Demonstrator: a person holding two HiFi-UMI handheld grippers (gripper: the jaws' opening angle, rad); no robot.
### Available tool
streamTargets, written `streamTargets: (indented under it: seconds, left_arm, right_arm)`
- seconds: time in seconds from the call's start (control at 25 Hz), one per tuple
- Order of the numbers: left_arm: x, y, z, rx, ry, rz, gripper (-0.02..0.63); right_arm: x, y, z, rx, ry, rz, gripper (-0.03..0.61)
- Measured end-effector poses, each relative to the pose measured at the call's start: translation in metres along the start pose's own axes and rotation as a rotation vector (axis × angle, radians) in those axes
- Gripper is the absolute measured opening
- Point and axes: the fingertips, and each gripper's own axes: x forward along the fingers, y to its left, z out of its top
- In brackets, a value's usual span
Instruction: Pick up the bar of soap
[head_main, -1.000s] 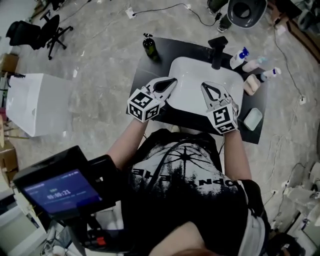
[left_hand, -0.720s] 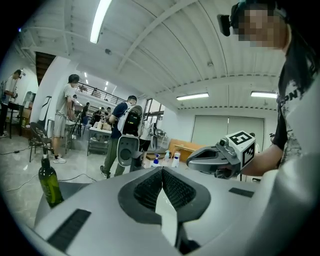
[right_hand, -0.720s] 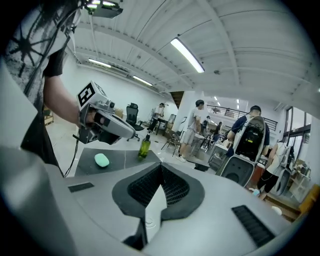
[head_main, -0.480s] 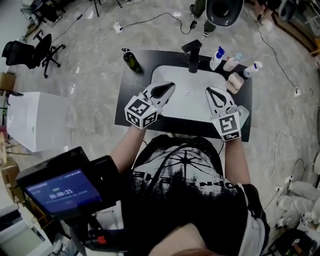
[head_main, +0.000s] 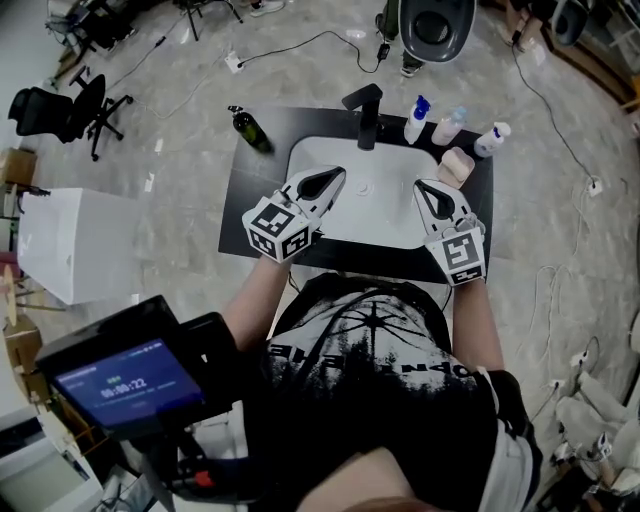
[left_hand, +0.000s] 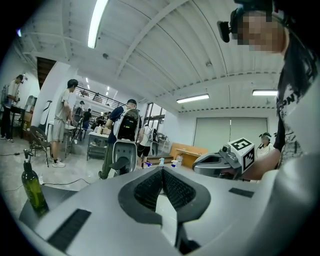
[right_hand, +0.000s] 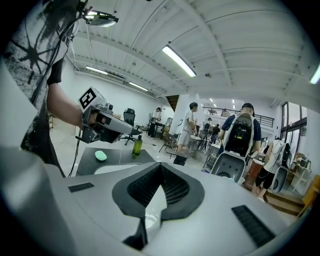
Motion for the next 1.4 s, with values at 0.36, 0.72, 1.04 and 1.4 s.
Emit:
streamTargets:
  seconds: [0.36, 0.72, 1.04, 1.4]
  left_arm:
    - [0.010, -0.011, 0.008, -0.021, -0.012, -0.009, 0.011]
    - [0.014, -0.020, 0.004, -0.009, -0.011, -0.021, 0.011]
    - [0.016, -0.024, 0.004, -0.030, -0.006, -0.049, 0.011]
    - [0.020, -0.024, 0.003, -0.017, 0.003, -0.092, 0.011]
  right_arm:
    - [-0.007, -0.010, -0.001, -0.004, 0.003, 0.013, 0.014]
    - [-0.011, -0.007, -0.007, -0.014, 0.010, 0.032, 0.014]
    - [-0.011, -0.002, -0.013, -0.028, 0.011, 0.038, 0.014]
    - [-0.013, 0.003, -0.011, -0.011, 0.034, -0.001, 0.014]
